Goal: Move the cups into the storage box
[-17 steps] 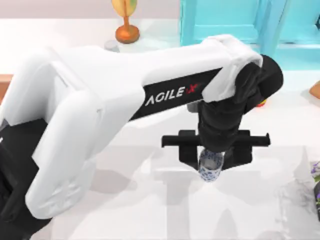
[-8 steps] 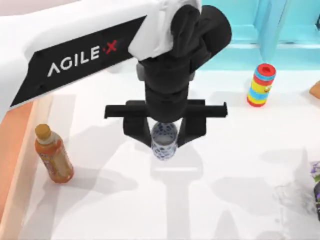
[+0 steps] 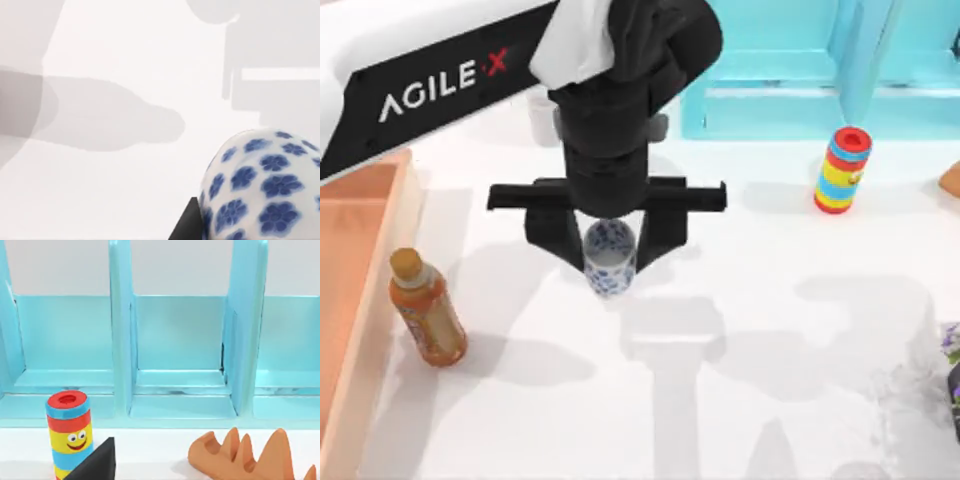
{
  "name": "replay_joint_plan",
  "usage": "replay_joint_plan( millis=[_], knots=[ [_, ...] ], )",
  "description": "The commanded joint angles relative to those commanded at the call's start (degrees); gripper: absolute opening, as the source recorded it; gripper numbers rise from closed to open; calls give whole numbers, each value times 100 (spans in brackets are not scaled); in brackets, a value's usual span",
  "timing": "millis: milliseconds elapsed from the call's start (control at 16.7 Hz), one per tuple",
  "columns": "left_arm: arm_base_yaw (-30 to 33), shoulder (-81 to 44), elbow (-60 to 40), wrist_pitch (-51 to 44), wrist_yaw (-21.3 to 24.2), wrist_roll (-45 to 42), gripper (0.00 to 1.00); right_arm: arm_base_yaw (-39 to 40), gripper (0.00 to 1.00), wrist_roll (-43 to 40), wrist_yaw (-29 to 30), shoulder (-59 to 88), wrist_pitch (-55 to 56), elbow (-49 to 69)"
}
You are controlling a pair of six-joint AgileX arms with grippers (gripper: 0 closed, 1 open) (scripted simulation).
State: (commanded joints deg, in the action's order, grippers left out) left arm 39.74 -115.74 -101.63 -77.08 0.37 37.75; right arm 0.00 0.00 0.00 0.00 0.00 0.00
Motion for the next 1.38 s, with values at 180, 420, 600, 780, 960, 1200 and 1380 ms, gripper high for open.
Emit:
replay_joint_plan(
  millis=[180, 420, 600, 780, 960, 1200, 1380],
  knots=[
    [-1047, 97, 33, -113, 34, -982, 0, 0, 100, 0, 0, 0, 0, 0],
    [-2844, 376, 106, -236, 75, -2586, 0, 0, 100, 0, 0, 0, 0, 0],
    [-4075, 654, 252, -313, 74, -3716, 0, 0, 100, 0, 0, 0, 0, 0],
    [-4924, 927, 463, -382, 27, -4633, 0, 0, 100, 0, 0, 0, 0, 0],
    [-5372, 1125, 630, -441, -37, -5217, 0, 0, 100, 0, 0, 0, 0, 0],
    [-5513, 1220, 705, -459, -72, -5448, 0, 0, 100, 0, 0, 0, 0, 0],
    [-5488, 1192, 685, -450, -78, -5452, 0, 0, 100, 0, 0, 0, 0, 0]
  ],
)
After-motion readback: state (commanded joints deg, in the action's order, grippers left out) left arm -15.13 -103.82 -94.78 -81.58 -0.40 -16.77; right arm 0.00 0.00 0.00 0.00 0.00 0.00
